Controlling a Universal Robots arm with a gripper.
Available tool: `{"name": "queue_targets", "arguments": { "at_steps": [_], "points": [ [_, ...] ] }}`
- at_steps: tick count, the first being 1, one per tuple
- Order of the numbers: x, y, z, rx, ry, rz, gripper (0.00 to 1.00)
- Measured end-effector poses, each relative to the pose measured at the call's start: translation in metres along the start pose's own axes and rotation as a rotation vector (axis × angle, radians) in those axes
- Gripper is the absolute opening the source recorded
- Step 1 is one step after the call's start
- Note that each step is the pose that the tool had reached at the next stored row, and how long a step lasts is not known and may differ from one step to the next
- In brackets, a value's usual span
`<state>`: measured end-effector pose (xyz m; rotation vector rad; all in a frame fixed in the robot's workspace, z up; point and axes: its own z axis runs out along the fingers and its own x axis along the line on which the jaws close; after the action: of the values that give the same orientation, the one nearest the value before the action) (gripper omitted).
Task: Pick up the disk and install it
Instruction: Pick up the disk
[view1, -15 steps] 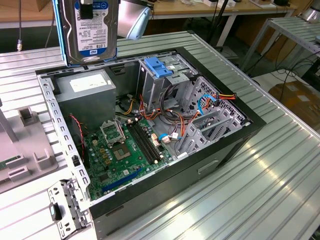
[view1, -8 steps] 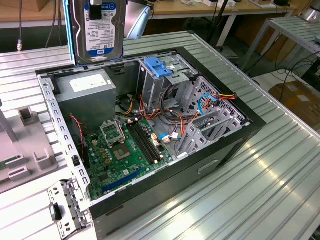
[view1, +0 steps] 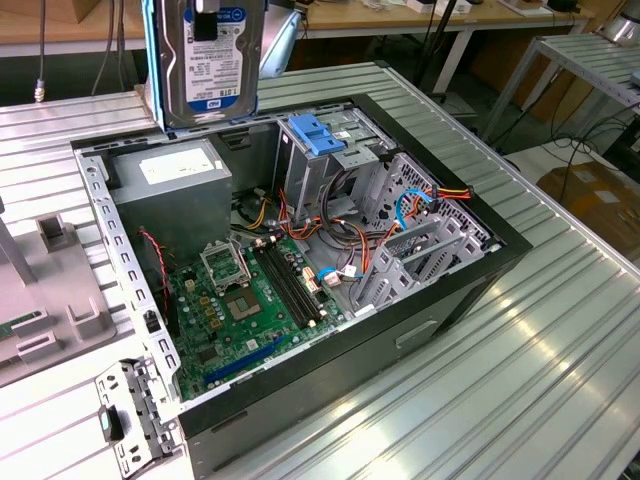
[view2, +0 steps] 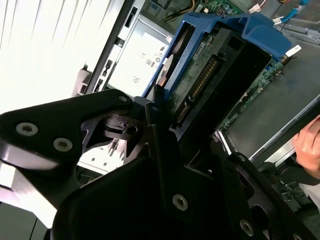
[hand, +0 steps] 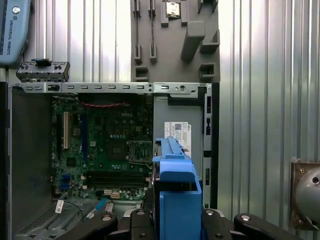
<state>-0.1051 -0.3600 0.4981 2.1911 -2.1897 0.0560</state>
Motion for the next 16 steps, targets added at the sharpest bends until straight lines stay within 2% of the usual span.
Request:
{"name": "queue_targets", "arguments": {
  "at_steps": [11,13,16],
  "points": [
    [0.0018,-0.0172,0.0021,-0.0008,0.0000,0.000,0.36],
    [0.0033,-0.0196,0.0025,-0.0009,0.0002,0.000,0.36],
    [0.0108,-0.0212,0.0039,-0.0009,-0.0004,0.000,0.36]
  ]
}}
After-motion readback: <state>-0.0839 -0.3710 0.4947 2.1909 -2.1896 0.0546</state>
